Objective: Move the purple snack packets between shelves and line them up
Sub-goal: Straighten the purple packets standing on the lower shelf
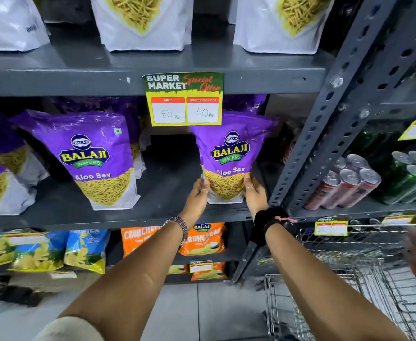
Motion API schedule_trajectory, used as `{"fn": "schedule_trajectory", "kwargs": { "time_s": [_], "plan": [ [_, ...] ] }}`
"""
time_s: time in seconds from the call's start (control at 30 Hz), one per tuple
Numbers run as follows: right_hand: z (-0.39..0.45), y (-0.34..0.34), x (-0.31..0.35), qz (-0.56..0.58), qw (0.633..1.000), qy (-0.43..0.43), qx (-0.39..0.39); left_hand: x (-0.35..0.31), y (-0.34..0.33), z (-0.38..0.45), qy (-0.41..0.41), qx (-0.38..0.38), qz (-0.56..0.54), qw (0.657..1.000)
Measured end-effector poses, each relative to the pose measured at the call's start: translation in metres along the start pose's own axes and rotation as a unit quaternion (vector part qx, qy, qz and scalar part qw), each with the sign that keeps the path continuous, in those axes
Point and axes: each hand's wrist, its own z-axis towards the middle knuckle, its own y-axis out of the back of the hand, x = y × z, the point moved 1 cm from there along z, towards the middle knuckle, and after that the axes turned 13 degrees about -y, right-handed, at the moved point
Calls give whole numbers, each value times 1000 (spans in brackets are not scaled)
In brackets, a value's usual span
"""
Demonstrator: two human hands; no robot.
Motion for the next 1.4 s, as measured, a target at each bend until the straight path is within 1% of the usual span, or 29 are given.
{"fn": "schedule_trajectory", "kwargs": {
  "time_s": [0.1,0.17,0.27,0.33,0.37,0.47,0.53,0.6,0.67,0.73,0.87,1.0,1.1,1.2,1.23,1.3,1.33,1.4],
  "plan": [
    [-11,9,-27,0,999,-29,-23,28,-5,-19,27,9,-10,1000],
    [-17,24,-53,14,996,-67,-61,52,-13,-36,56,-2,-20,998],
    [-17,60,-100,18,987,-89,-135,92,-31,-62,89,-45,-25,995],
    [-12,87,-124,11,982,-114,-149,111,-42,-73,106,-87,-25,990],
    [1,100,-141,18,982,-128,-139,120,-49,-76,111,-105,-19,988],
    [6,135,-138,-16,981,-162,-108,144,-73,-82,134,-147,2,980],
    [14,160,-127,-23,981,-180,-67,159,-97,-85,136,-178,28,974],
    [27,188,-122,-56,979,-194,-26,163,-128,-89,148,-218,57,963],
    [39,214,-126,-64,979,-192,14,164,-157,-89,154,-240,69,956],
    [52,234,-134,-54,976,-207,42,165,-190,-83,160,-234,59,957],
    [71,247,-147,-57,969,-237,47,157,-235,-66,190,-202,32,960],
    [100,271,-201,-66,961,-266,37,174,-281,-61,244,-112,-19,963],
    [117,287,-222,-58,956,-285,33,197,-305,-53,232,-65,-55,969],
    [128,301,-226,-36,957,-289,10,209,-323,-48,236,-44,-75,968],
    [129,305,-226,-31,957,-288,10,229,-326,-46,236,-38,-83,968],
    [124,309,-224,-37,955,-294,2,248,-330,-47,228,-20,-92,969],
    [119,310,-222,-33,954,-298,3,244,-331,-50,234,-18,-87,968],
    [113,313,-218,-25,952,-303,9,207,-336,-60,252,-22,-76,965]
  ]
}}
